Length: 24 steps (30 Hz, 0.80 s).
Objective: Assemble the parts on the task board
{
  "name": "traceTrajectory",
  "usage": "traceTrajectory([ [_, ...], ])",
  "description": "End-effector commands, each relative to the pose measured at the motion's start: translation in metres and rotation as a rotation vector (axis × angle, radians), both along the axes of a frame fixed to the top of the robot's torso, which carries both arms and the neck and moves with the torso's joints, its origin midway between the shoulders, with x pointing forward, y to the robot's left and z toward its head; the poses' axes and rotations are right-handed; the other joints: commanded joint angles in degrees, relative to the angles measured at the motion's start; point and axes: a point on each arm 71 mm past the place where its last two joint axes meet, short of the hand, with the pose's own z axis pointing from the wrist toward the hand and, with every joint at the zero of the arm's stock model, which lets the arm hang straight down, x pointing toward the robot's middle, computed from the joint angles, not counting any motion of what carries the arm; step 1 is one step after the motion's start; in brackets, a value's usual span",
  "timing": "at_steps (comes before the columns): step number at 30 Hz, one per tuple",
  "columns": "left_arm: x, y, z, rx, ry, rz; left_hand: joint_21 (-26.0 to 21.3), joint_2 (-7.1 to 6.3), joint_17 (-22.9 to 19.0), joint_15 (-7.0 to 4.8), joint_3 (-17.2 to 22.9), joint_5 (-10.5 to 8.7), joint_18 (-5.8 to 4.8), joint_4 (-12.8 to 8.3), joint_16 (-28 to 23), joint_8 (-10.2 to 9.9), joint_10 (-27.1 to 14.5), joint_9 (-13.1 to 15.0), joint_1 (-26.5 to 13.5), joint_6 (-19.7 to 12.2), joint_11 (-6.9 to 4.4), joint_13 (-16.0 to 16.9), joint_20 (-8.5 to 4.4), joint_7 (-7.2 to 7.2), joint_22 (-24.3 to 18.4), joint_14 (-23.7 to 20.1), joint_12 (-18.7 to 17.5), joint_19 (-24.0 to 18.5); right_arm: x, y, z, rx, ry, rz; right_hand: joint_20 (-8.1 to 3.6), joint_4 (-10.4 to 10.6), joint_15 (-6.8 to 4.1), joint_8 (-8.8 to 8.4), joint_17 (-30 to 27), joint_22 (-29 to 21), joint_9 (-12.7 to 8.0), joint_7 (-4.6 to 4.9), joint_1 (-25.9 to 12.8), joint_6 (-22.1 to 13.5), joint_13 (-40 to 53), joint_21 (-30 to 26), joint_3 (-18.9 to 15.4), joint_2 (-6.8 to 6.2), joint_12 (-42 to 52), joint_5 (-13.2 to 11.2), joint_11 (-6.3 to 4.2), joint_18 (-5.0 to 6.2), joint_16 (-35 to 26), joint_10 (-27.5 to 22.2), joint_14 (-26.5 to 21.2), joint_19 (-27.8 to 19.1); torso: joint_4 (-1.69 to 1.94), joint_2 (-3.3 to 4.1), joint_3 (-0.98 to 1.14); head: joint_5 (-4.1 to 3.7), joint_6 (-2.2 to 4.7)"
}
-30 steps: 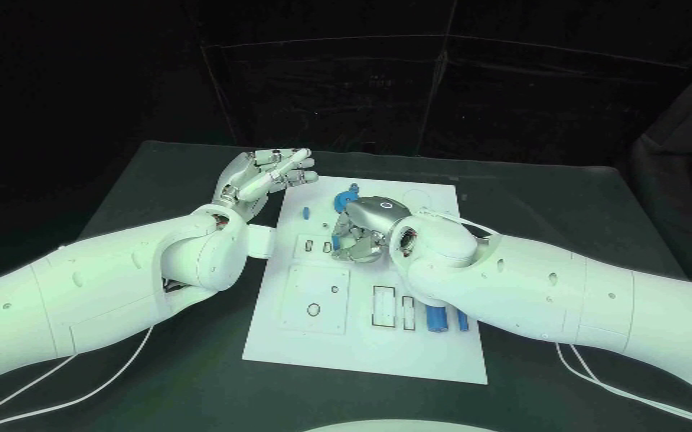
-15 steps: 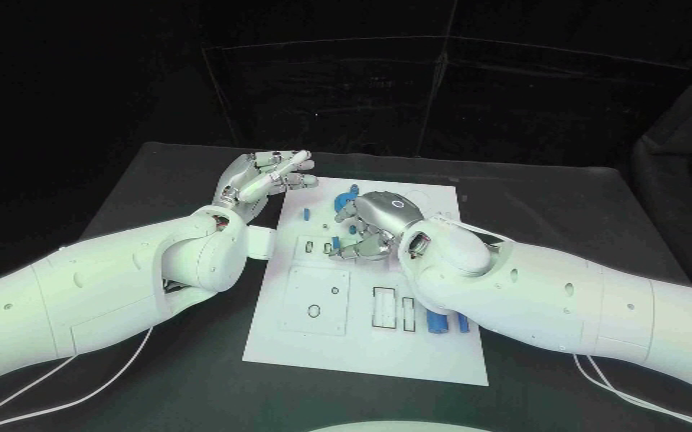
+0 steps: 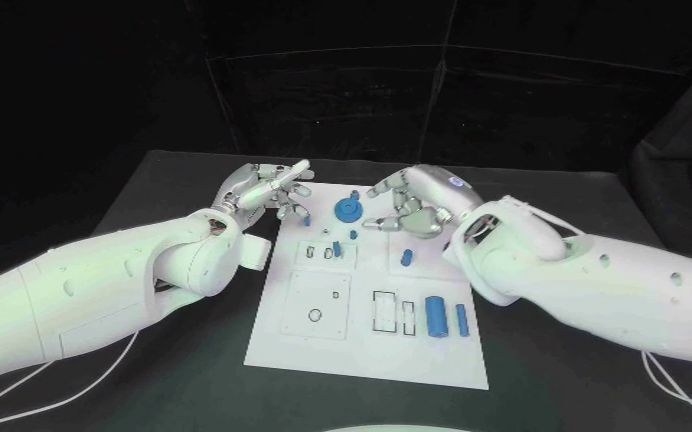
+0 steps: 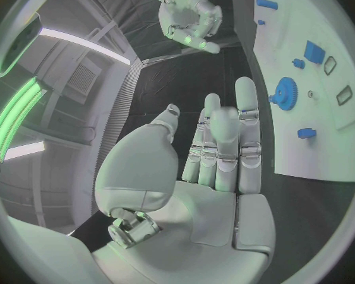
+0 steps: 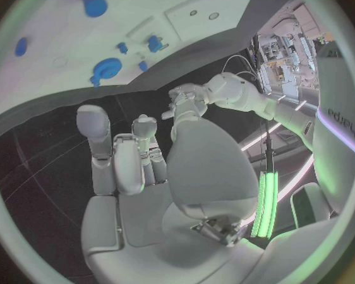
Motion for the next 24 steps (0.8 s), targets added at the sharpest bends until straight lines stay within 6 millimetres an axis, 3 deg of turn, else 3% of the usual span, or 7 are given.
traceTrajectory([
  [1,-0.002,-0.011,-0.007,0.273,0.175,-0.215,3.5,1.15,12.3,-0.51,-3.04,-0.32,-0.27,2.47,12.37,1.16,-0.12,0.64,-1.47,0.28,-0.58,3.95,-0.89,-0.38,2.42,3.28,4.4,0.12,0.006,-0.023,0.004,0.181,0.21,-0.033,-0.09,-0.37,-0.13,0.27,-0.09,-0.32,0.01,-0.08,0.35,0.43,-0.22,-0.27,-0.06,0.39,-0.24,0.41,-0.02,0.99,-0.26,-0.32,1.88,-0.25,-0.23,-1.0,0.41,0.18,-0.23],
  [5,0.005,-0.011,0.0,0.604,0.171,-0.34,11.65,2.51,23.52,-1.37,-7.78,-0.36,-0.62,6.78,21.54,5.47,-2.34,3.09,-1.99,1.97,-1.58,14.24,-1.6,-2.04,10.46,3.64,16.44,-0.37,0.017,-0.058,0.015,0.227,0.258,-0.114,-0.2,-0.72,-0.23,0.36,-0.1,-0.48,-0.01,-0.17,0.78,0.6,-0.35,-0.44,-0.05,0.95,-0.23,0.83,-0.12,0.99,-0.35,-0.29,1.92,-0.19,-0.57,-1.59,0.81,0.65,-0.57],
  [7,0.013,-0.011,0.007,0.732,0.146,-0.364,17.88,3.59,27.9,-2.2,-10.53,-0.3,-1.42,6.79,24.84,8.54,-3.06,5.26,-3.26,2.34,-2.6,25.49,-1.92,-2.62,17.79,4.21,28.08,0.48,0.02,-0.07,0.017,0.235,0.273,-0.145,-0.23,-0.79,-0.25,0.44,-0.3,-0.6,-0.01,-0.21,0.85,0.73,-0.47,-0.53,-0.08,1.12,-0.32,0.92,-0.15,1.0,-0.5,-0.33,1.89,-0.2,-0.71,-1.85,1.02,0.95,-0.72],
  [9,0.018,-0.012,0.011,0.808,0.134,-0.38,23.02,4.24,31.06,-2.21,-11.06,-0.55,-2.26,6.95,26.98,9.97,-2.67,6.31,-2.85,2.61,-2.7,31.39,-2.19,-3.07,24.88,4.77,33.66,2.23,0.022,-0.078,0.018,0.239,0.28,-0.164,-0.23,-0.79,-0.26,0.45,-0.55,-0.91,0.0,-0.22,0.85,0.75,-0.65,-0.69,-0.09,1.14,-0.51,0.93,-0.15,1.06,-0.67,-0.42,1.84,-0.32,-0.78,-1.98,1.16,0.93,-0.79],
  [11,0.024,-0.013,0.016,0.879,0.124,-0.392,29.58,5.15,32.18,-3.15,-13.86,-0.71,-3.3,7.27,27.87,14.39,-5.9,10.47,-1.78,-0.26,-3.42,37.06,-2.77,-3.86,32.52,4.81,39.9,5.08,0.024,-0.084,0.019,0.241,0.287,-0.178,-0.24,-0.81,-0.27,0.48,-0.75,-1.16,0.0,-0.23,0.85,0.8,-0.75,-0.84,-0.13,1.2,-0.6,1.0,-0.17,1.1,-0.82,-0.47,1.79,-0.41,-0.89,-2.09,1.34,0.85,-0.86],
  [17,0.036,-0.028,0.018,1.033,0.132,-0.486,30.57,8.38,30.2,-2.75,-14.45,-0.47,-3.28,6.23,26.39,20.03,-9.48,16.02,1.83,-4.28,-2.83,36.79,-2.83,-3.65,34.45,4.14,40.05,5.36,0.027,-0.093,0.019,0.239,0.301,-0.2,-0.33,-1.01,-0.35,0.56,-0.95,-1.43,-0.05,-0.29,1.06,0.89,-0.92,-1.11,-0.33,1.54,-0.63,1.86,-0.24,1.11,-1.07,-0.45,1.76,-0.39,-0.93,-2.41,1.55,0.87,-1.11],
  [24,0.044,-0.045,0.009,1.169,0.14,-0.552,35.45,9.89,33.72,-3.3,-15.57,-0.39,-4.52,6.13,28.73,25.6,-7.51,21.35,2.16,-6.38,-3.54,41.45,-3.08,-4.18,42.09,5.12,44.66,7.66,0.03,-0.096,0.018,0.23,0.309,-0.214,-0.4,-1.24,-0.4,0.56,-1.19,-1.87,-0.12,-0.32,1.26,0.83,-1.22,-1.46,-0.61,1.77,-0.79,2.92,-0.29,1.15,-1.36,-0.49,1.75,-0.41,-0.9,-2.28,1.51,1.12,-1.31],
])
